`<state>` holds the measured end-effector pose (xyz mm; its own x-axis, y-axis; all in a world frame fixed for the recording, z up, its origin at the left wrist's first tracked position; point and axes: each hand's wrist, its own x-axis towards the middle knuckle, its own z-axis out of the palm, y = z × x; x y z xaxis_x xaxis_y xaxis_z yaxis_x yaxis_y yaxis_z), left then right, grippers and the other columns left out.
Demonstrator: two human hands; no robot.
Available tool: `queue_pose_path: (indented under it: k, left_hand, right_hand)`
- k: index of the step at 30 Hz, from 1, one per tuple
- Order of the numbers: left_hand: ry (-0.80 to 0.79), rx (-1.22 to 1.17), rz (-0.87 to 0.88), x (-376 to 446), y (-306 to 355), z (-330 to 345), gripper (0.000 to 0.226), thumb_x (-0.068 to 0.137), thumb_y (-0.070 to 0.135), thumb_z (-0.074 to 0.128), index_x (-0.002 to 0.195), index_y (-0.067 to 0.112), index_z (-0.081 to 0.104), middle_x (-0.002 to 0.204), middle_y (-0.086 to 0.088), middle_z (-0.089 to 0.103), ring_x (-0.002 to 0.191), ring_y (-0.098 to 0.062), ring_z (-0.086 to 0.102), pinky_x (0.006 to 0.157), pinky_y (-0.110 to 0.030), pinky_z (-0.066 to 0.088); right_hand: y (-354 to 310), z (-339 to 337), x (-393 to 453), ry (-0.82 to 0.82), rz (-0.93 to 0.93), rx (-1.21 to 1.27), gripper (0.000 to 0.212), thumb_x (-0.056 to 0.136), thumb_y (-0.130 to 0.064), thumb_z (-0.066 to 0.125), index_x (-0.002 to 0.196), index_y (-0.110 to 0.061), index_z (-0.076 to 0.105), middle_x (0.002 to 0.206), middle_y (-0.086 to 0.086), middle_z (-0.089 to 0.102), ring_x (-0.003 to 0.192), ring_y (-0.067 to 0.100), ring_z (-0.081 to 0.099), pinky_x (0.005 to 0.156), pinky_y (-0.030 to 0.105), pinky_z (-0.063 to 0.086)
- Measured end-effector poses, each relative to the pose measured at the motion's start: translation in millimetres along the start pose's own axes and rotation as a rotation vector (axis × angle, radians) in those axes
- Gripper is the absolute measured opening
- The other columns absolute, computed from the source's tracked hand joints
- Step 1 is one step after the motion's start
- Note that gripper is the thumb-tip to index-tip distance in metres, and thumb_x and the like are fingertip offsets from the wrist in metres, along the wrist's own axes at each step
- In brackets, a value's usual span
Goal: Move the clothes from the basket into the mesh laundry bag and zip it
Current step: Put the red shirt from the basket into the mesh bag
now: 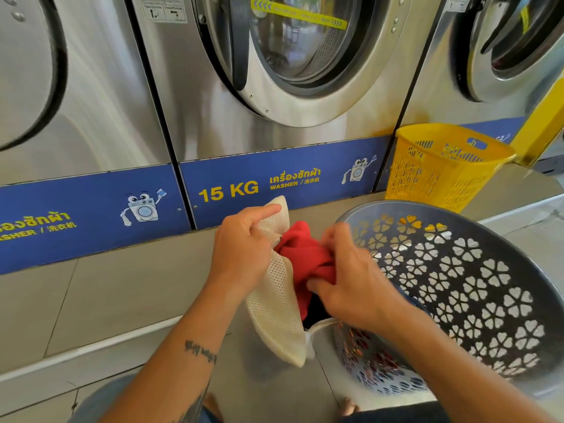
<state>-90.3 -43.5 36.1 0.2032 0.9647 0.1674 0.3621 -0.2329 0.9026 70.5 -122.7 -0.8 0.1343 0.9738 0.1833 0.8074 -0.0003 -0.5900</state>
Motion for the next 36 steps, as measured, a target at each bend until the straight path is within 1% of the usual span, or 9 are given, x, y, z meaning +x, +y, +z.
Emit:
queue_pose_path:
  k: [4, 9, 12, 15, 21, 27, 30, 33, 36]
  left_hand:
    - [-0.008, -0.024, -0.003, 0.0, -0.2, -3.3, 0.048, 0.087, -0.001, 0.043, 0.12, 0.023, 0.069, 0.117, -0.012, 0.069, 0.069, -0.01, 0.067, 0.058, -0.026, 0.053]
    - [0.007, -0.018, -0.023, 5.6, -1.3, -1.0, 0.051, 0.084, -0.003, 0.042, 0.12, 0.022, 0.069, 0.112, -0.017, 0.069, 0.031, -0.004, 0.037, 0.036, -0.008, 0.028]
    - [-0.001, 0.025, -0.018, 6.3, -2.3, 0.0, 0.052, 0.085, -0.003, 0.042, 0.121, 0.023, 0.068, 0.113, -0.004, 0.07, 0.046, -0.013, 0.053, 0.044, -0.018, 0.043]
    - [-0.017, 0.071, -0.006, 3.8, -4.4, 3.5, 0.05, 0.086, -0.002, 0.043, 0.12, 0.025, 0.068, 0.126, 0.003, 0.065, 0.062, -0.018, 0.061, 0.055, -0.018, 0.047]
    - [-0.047, 0.1, 0.014, -1.7, -1.2, 7.6, 0.049, 0.087, -0.001, 0.044, 0.121, 0.026, 0.068, 0.133, 0.003, 0.061, 0.103, -0.043, 0.058, 0.077, -0.039, 0.053]
    - [-0.056, 0.003, 0.008, -3.7, -0.8, 4.1, 0.052, 0.087, -0.002, 0.04, 0.118, 0.026, 0.07, 0.126, 0.002, 0.065, 0.079, -0.003, 0.064, 0.066, -0.01, 0.046]
    - [-0.009, -0.047, -0.01, -1.2, 2.3, 0.3, 0.051, 0.085, -0.003, 0.041, 0.116, 0.025, 0.071, 0.114, -0.012, 0.069, 0.09, -0.022, 0.065, 0.067, -0.022, 0.049]
    - [0.009, -0.03, -0.057, 0.0, 1.5, -1.9, 0.05, 0.086, -0.001, 0.042, 0.117, 0.026, 0.07, 0.119, -0.015, 0.068, 0.109, -0.045, 0.054, 0.086, -0.046, 0.05]
    - [0.007, -0.018, -0.052, 3.0, -0.9, -1.3, 0.051, 0.085, -0.001, 0.041, 0.117, 0.026, 0.07, 0.122, -0.005, 0.068, 0.106, -0.041, 0.058, 0.08, -0.039, 0.051]
  right_hand:
    - [8.9, 28.1, -3.8, -0.464, -0.174, -0.16, 0.028, 0.075, -0.025, 0.051, 0.101, -0.019, 0.062, 0.098, -0.001, 0.068, 0.091, 0.018, 0.06, 0.085, 0.041, 0.05]
    - [37.4, -8.1, 12.9, -0.021, -0.039, 0.011, 0.053, 0.079, -0.013, 0.059, 0.129, -0.029, 0.061, 0.12, -0.004, 0.068, 0.109, 0.014, 0.062, 0.096, 0.034, 0.051]
    - [61.0, -18.0, 10.2, -0.185, 0.213, 0.175, 0.084, 0.08, -0.014, 0.079, 0.148, -0.036, 0.034, 0.137, -0.004, 0.052, 0.12, 0.01, 0.054, 0.096, 0.024, 0.045]
    - [71.1, -2.0, 4.3, -0.389, 0.41, 0.455, 0.087, 0.08, -0.007, 0.08, 0.145, -0.036, 0.029, 0.119, -0.002, 0.062, 0.1, 0.009, 0.065, 0.077, 0.018, 0.056]
    - [59.9, -2.4, 8.9, -0.079, 0.34, 0.121, 0.03, 0.073, -0.014, 0.071, 0.093, -0.026, 0.052, 0.082, 0.001, 0.066, 0.082, 0.028, 0.064, 0.073, 0.043, 0.053]
    - [8.4, 1.0, 4.8, 0.317, 0.056, 0.103, 0.047, 0.072, -0.007, 0.066, 0.103, -0.022, 0.034, 0.08, -0.007, 0.059, 0.069, 0.015, 0.059, 0.06, 0.033, 0.046]
    - [3.5, 27.9, 0.4, 0.079, -0.127, -0.066, 0.038, 0.074, -0.016, 0.063, 0.108, -0.018, 0.046, 0.09, -0.005, 0.058, 0.077, 0.017, 0.054, 0.064, 0.026, 0.032]
    - [16.0, 51.7, -4.4, -0.323, -0.283, -0.389, 0.034, 0.075, -0.026, 0.053, 0.108, -0.018, 0.058, 0.106, 0.002, 0.064, 0.101, 0.025, 0.056, 0.086, 0.036, 0.047]
    - [16.7, 34.8, 2.4, -0.272, -0.336, -0.236, 0.029, 0.073, -0.021, 0.056, 0.101, -0.022, 0.066, 0.102, -0.004, 0.068, 0.098, 0.019, 0.059, 0.087, 0.038, 0.05]
